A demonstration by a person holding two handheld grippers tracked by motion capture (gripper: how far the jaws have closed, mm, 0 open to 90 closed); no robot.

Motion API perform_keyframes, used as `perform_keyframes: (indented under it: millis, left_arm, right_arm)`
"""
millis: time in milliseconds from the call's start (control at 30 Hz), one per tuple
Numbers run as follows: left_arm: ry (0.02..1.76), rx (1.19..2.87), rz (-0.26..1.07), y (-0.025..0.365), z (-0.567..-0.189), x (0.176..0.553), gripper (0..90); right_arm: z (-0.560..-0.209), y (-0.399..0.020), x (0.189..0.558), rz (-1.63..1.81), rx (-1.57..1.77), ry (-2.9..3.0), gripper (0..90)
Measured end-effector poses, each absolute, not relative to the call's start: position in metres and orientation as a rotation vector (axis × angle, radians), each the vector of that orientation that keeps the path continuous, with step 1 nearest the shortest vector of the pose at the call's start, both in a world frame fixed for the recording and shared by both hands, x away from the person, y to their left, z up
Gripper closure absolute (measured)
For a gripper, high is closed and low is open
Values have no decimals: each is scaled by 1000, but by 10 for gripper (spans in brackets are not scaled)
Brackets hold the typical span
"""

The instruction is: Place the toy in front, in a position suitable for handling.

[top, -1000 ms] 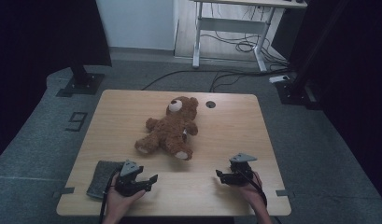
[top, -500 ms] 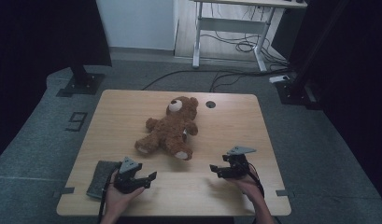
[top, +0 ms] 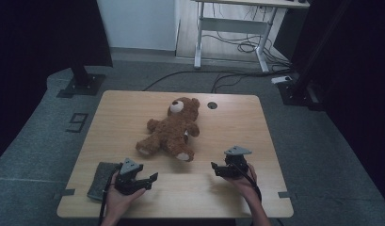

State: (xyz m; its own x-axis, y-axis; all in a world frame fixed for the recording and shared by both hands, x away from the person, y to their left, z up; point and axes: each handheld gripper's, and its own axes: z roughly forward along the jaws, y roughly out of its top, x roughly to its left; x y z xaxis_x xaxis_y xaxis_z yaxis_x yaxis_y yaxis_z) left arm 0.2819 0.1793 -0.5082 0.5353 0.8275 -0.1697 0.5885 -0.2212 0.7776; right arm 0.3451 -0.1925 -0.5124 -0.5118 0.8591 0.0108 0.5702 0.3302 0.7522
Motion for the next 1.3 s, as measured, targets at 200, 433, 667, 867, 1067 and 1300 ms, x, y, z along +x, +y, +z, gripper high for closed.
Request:
perform_keyframes:
  millis: [200,433,667,867,1067,1300]
  left_arm:
    - [1154,1920,357,180,-507,281,269]
    - [1161,1915,367,183,-507,283,269]
    - [1185,1915,439,180,-498,296,263]
    - [1226,1917,489,184,-489,315,259]
    - [1264,1926,506,188,-491,332,254]
    - [1313,1936,530,187,-497,355,224]
  right_arm:
    - [-508,-174,347,904,1289,2102,215]
    - [-502,-143,338,950,1201,2147,204]
    - [-495,-123,336,994,1153,2181,190]
    - [-493,-117,338,1028,1153,2188,186]
    - [-492,-114,338,1061,1142,2198,179]
    - [-489,-114,341,1109,1150,2211,167]
